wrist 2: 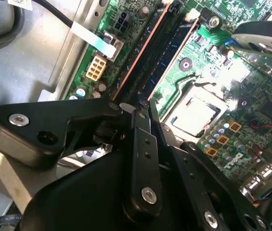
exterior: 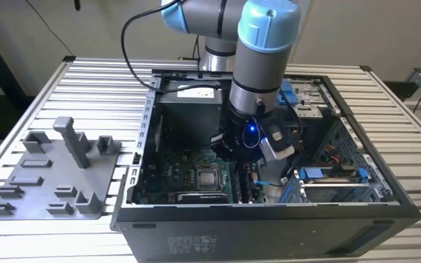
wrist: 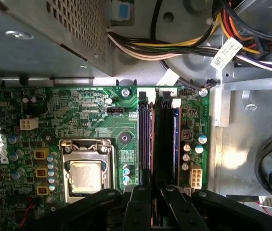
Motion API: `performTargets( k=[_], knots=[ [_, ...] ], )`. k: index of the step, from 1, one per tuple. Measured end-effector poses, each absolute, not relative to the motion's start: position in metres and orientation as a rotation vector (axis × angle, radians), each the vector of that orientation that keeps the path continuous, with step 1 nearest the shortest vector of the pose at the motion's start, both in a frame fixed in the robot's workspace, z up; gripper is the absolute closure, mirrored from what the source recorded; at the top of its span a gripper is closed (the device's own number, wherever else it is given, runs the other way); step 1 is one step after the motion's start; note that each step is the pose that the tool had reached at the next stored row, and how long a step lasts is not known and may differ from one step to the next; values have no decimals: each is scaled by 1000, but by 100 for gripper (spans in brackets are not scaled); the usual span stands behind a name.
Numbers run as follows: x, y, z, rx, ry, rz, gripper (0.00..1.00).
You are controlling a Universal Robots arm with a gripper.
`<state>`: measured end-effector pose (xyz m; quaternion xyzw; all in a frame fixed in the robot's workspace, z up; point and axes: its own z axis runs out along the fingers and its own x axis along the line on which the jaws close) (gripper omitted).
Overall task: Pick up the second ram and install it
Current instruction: 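Insert the second ram into the second slot, then press down the second ram until it locks into place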
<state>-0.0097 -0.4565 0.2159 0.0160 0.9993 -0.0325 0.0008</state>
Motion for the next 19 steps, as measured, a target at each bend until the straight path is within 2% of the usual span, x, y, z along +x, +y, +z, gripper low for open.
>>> performTargets(
  k=[19],
  knots=[
    [-10, -456, 210, 68, 3138, -102, 86]
  ],
)
